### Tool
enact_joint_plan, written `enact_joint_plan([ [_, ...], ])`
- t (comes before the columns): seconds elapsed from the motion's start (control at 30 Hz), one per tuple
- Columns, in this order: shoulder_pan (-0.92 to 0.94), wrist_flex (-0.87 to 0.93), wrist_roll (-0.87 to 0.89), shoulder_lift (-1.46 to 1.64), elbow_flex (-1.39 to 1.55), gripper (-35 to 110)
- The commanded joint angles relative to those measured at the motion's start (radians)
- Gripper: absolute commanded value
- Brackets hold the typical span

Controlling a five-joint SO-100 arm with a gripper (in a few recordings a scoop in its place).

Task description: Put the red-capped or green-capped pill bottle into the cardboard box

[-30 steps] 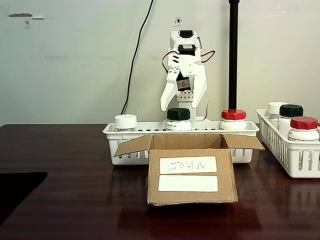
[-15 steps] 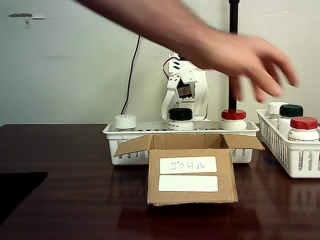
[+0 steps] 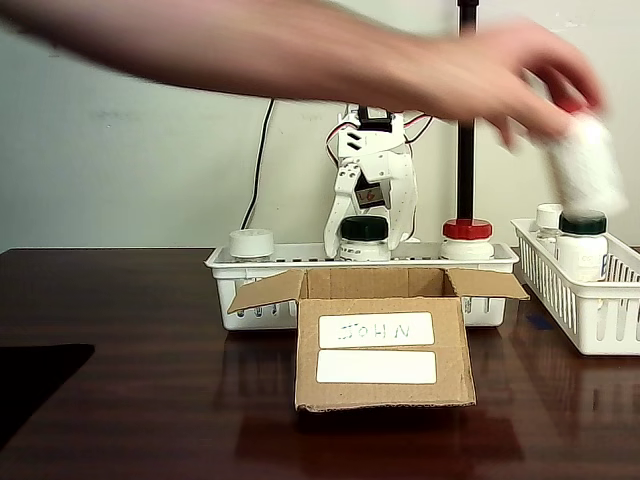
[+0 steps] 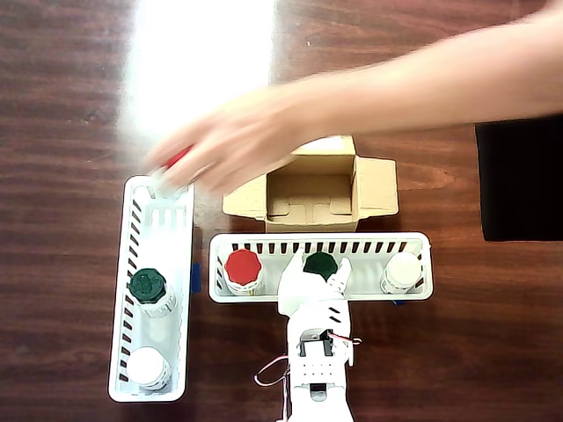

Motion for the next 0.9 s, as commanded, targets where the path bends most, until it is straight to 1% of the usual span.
enact_joint_plan([
  [0.0,-0.006,-0.041,0.018,0.023,0.000,60],
  [0.4,-0.034,-0.041,0.037,-0.009,-0.003,57],
  [0.43,-0.029,-0.041,0.044,-0.014,-0.005,55],
  [0.5,-0.021,-0.041,0.052,-0.015,-0.006,45],
  [0.7,-0.015,-0.017,0.044,0.002,-0.014,-1],
  [0.73,-0.015,0.014,0.038,0.011,-0.029,-5],
  [0.77,-0.017,0.048,0.029,0.021,-0.044,-5],
  [0.87,-0.028,0.156,0.005,0.083,-0.087,0],
])
